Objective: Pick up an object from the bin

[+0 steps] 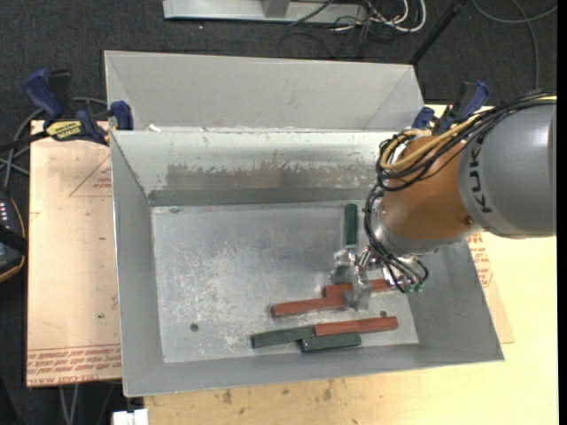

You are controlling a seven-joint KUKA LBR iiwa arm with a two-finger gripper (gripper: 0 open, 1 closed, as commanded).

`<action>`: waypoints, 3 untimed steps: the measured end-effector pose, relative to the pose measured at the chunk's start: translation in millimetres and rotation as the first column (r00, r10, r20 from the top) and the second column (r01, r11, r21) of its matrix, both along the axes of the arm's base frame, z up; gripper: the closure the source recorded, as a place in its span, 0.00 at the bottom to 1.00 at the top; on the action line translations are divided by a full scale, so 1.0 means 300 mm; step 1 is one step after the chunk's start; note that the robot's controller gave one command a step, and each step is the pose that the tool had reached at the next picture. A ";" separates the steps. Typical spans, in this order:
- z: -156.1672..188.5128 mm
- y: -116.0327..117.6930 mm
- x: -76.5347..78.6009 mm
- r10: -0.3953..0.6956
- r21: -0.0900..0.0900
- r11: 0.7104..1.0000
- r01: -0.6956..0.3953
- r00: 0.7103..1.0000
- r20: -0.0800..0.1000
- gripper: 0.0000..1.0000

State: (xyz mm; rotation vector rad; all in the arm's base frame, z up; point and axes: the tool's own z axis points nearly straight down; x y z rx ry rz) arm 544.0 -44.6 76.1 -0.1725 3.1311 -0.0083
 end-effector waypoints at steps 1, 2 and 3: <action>-0.016 0.011 -0.005 0.002 0.005 1.000 -0.002 1.000 0.000 0.00; -0.008 0.012 0.002 0.002 0.005 1.000 -0.002 1.000 0.006 1.00; -0.015 0.013 -0.002 0.003 0.005 1.000 -0.003 1.000 0.004 0.00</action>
Offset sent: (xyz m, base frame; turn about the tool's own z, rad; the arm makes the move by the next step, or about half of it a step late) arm 0.0000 0.0000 0.0000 0.0000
